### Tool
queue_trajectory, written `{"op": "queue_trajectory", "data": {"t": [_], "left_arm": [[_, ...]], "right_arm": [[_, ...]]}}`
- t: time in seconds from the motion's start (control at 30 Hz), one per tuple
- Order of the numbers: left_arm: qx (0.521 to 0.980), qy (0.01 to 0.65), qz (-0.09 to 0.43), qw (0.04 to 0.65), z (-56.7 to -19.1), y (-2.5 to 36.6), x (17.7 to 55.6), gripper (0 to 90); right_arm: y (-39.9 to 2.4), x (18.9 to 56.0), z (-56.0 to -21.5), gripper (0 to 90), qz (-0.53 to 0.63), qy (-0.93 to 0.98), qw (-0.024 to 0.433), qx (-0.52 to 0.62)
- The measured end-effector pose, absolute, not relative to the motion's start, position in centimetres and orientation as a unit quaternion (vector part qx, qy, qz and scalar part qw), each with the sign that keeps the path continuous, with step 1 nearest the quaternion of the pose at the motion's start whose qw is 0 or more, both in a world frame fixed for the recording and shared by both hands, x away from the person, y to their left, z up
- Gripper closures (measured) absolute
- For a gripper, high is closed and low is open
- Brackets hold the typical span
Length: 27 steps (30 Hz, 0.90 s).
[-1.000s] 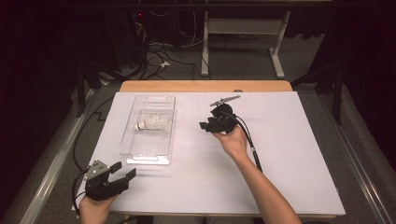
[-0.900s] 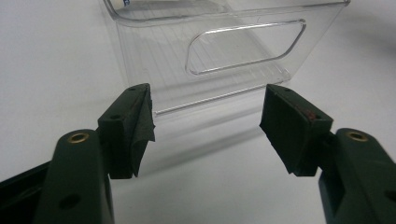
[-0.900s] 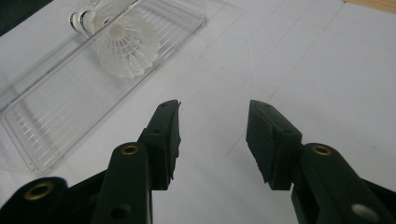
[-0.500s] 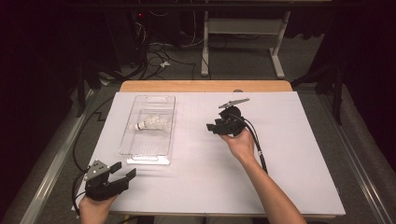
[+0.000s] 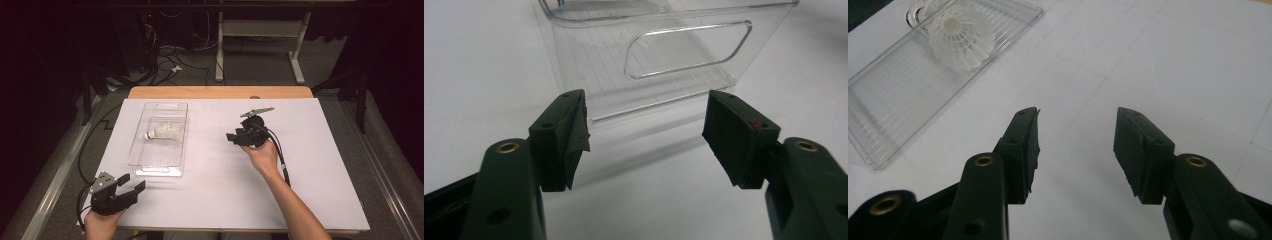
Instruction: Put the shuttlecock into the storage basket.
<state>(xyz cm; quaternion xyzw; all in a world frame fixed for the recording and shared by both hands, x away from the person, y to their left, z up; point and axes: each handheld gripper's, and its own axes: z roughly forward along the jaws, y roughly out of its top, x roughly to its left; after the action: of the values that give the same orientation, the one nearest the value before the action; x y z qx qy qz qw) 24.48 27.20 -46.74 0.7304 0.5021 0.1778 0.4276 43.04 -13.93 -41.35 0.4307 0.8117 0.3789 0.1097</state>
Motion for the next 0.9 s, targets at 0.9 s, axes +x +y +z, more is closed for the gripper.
{"op": "queue_trajectory", "data": {"t": [0.9], "left_arm": [[0.728, 0.505, 0.179, 0.429, -46.8, 27.2, 24.5, 35.0]], "right_arm": [[-16.9, 41.6, -42.3, 54.3, 0.385, 0.803, 0.122, 0.439]]}}
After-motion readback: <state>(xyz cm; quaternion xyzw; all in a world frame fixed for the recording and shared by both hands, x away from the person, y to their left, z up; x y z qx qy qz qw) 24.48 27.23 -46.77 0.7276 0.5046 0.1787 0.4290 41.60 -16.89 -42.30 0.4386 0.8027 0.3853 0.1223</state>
